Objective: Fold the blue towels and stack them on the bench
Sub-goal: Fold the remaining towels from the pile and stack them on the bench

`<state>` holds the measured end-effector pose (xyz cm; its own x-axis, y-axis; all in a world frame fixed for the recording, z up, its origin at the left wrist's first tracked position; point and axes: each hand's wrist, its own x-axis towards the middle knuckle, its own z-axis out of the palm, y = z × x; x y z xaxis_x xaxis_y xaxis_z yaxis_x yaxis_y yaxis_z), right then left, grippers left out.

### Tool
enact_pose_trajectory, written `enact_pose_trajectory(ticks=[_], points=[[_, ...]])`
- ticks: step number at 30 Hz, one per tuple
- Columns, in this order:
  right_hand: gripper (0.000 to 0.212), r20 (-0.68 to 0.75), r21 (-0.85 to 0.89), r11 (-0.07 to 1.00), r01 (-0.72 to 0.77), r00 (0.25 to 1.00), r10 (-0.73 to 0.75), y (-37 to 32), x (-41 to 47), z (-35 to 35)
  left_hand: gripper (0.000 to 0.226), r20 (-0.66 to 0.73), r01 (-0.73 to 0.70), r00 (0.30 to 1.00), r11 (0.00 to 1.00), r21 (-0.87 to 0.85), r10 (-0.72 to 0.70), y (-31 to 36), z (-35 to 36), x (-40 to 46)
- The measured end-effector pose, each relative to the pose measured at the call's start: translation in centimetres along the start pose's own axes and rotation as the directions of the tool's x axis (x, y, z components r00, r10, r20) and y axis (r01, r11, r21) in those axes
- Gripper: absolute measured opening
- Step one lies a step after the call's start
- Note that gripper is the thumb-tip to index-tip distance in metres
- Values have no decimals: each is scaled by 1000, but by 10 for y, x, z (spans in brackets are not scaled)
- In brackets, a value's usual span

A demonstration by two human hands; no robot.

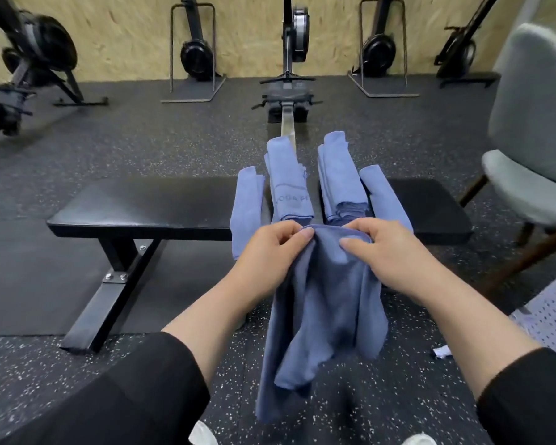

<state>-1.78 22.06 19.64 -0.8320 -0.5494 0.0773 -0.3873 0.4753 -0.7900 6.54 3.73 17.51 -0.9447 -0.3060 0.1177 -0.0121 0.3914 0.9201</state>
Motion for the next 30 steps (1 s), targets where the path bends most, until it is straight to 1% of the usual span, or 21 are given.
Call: enact_pose_trajectory(ticks=[2, 3, 5, 6, 7, 8, 9, 11, 13, 15, 17, 19, 21, 23, 24, 25, 26, 27, 28, 29, 30], points=[[14, -11, 23, 999, 22, 1000, -21, -2, 1, 3, 28, -45, 17, 999, 1000, 11, -16, -1, 2, 0], [14, -16, 31, 999, 34, 999, -34, -2, 3, 4, 25, -37, 17, 999, 1000, 26, -16, -1, 4, 2], [14, -22, 47, 997, 54, 998, -53, -2, 8, 5, 23, 48, -8, 999, 995, 100, 3, -2, 8, 4], [13, -34, 63, 997, 51, 998, -49, -3, 11, 5, 27, 89, -20, 996, 991, 130, 8, -1, 10, 5], [10, -53, 80, 996, 45, 998, -41, -3, 14, 5, 35, 102, -25, 995, 988, 150, 9, -3, 12, 6], [8, -70, 101, 994, 37, 997, -30, -3, 18, 5, 40, 80, -26, 997, 988, 154, 13, -2, 13, 7], [5, -76, 124, 992, 31, 997, -21, -1, 21, 5, 42, 29, -19, 999, 992, 124, 16, -4, 12, 11], [4, -42, 140, 990, 8, 999, -3, 2, 26, 5, 45, -108, 5, 994, 1000, -12, -7, -4, 8, 17], [5, -3, 32, 999, -9, 1000, 9, 9, 29, 4, 46, -248, 17, 967, 989, -146, -53, -4, 2, 23], [9, 11, -100, 995, -31, 999, 33, 16, 30, 4, 49, -341, -20, 938, 974, -226, -60, -4, -4, 26], [11, -5, -167, 984, -65, 998, 65, 21, 33, 3, 51, -404, -51, 913, 965, -258, -60, -6, -8, 30], [11, -44, -199, 976, -90, 996, 83, 27, 36, 2, 50, -462, -56, 884, 963, -263, -75, -11, -9, 33], [12, -81, -145, 984, -103, 992, 92, 31, 39, 1, 50, -483, -40, 871, 965, -257, -92, -13, -10, 36], [9, -95, 26, 996, -81, 992, 83, 29, 41, -1, 46, -437, -3, 896, 982, -190, -82, -13, -8, 40], [7, -89, 93, 994, -57, 994, 66, 26, 42, -2, 37, -384, 28, 921, 992, -123, -73, -14, -5, 41], [6, -78, 125, 992, -32, 996, 42, 23, 42, -1, 22, -286, 53, 955, 996, -75, -73, -12, 0, 40], [5, -63, 133, 991, -10, 998, 19, 20, 42, 0, 20, -176, 73, 981, 997, -24, -76, -9, 4, 38], [6, -46, 131, 991, 10, 999, -4, 18, 42, 2, 31, -69, 65, 996, 998, 18, -64, -9, 9, 37], [8, -29, 129, 991, 26, 999, -22, 16, 43, 3, 38, 21, 48, 999, 998, 48, -49, -8, 13, 35], [9, -13, 135, 990, 35, 999, -34, 14, 43, 5, 34, 71, 18, 997, 995, 100, -25, -12, 17, 36], [9, -2, 144, 989, 39, 999, -39, 12, 43, 6, 24, 103, -7, 995, 991, 137, -8, -13, 19, 36]])
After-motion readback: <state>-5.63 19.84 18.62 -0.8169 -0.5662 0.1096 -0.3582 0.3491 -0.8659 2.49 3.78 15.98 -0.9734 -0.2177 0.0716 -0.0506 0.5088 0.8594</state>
